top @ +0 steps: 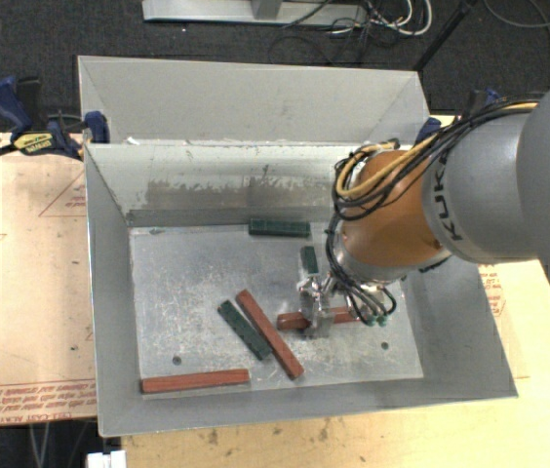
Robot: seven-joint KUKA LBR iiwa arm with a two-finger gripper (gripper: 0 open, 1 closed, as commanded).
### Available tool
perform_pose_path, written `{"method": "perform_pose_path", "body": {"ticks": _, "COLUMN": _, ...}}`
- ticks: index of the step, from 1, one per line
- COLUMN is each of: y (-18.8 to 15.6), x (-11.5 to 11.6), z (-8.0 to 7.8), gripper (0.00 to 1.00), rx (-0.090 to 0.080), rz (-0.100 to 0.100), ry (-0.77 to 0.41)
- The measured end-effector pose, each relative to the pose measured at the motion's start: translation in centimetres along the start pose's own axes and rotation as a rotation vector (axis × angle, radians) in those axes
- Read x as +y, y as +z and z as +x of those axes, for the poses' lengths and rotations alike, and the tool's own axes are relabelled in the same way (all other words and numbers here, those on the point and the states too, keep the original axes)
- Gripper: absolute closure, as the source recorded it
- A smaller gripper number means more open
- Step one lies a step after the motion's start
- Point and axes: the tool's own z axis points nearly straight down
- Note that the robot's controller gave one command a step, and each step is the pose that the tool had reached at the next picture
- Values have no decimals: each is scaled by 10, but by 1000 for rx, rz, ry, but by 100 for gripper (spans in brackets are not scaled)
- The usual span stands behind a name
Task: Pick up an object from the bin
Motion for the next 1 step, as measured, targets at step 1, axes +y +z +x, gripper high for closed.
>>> {"method": "perform_pose_path", "body": {"ticks": 1, "y": -109, "x": -41, "z": -39, "gripper": 100, "rx": 1, "rz": 1, "ry": -38}}
